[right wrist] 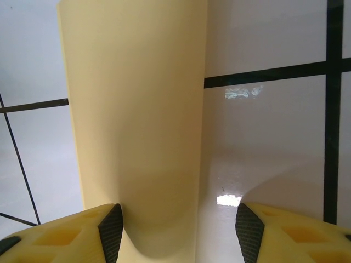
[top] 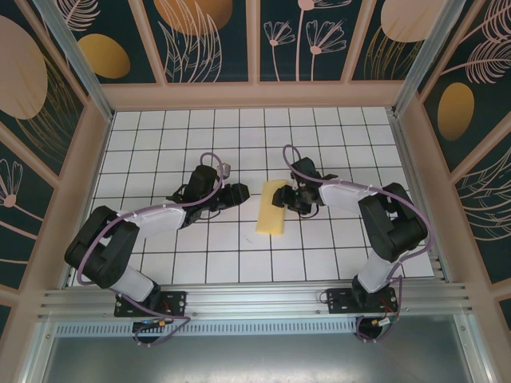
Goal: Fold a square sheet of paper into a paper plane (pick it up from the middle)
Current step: Fold the square sheet of paper in half at the center of the table, then hold the square sheet of paper at the center of the table.
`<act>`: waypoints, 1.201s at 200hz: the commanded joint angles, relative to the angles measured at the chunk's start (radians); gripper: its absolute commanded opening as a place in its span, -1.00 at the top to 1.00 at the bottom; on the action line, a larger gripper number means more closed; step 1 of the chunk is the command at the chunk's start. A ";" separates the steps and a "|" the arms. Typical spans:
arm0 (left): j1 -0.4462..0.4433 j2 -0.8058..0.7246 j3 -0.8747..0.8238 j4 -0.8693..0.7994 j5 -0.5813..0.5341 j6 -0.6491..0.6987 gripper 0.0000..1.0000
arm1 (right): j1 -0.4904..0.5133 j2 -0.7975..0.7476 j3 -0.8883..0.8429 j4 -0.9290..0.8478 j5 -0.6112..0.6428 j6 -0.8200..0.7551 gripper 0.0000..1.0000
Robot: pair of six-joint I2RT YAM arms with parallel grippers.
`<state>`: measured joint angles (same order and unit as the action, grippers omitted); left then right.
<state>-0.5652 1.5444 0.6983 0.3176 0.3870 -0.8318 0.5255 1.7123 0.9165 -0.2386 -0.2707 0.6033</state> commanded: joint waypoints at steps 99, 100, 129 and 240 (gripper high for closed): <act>-0.005 0.011 0.035 0.006 0.022 0.013 0.12 | 0.016 0.089 0.037 -0.032 0.045 -0.029 -0.19; -0.005 0.011 0.035 0.006 0.022 0.013 0.12 | 0.016 0.089 0.037 -0.033 0.044 -0.030 -0.19; -0.007 0.014 0.038 0.004 0.025 0.014 0.14 | 0.016 0.096 0.036 -0.046 0.062 -0.034 -0.18; -0.049 0.145 0.162 -0.127 0.012 0.038 0.70 | 0.041 0.122 0.043 -0.065 0.100 -0.031 -0.19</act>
<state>-0.5995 1.6547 0.8089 0.2638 0.4084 -0.8158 0.5518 1.7542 0.9779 -0.3222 -0.2058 0.5819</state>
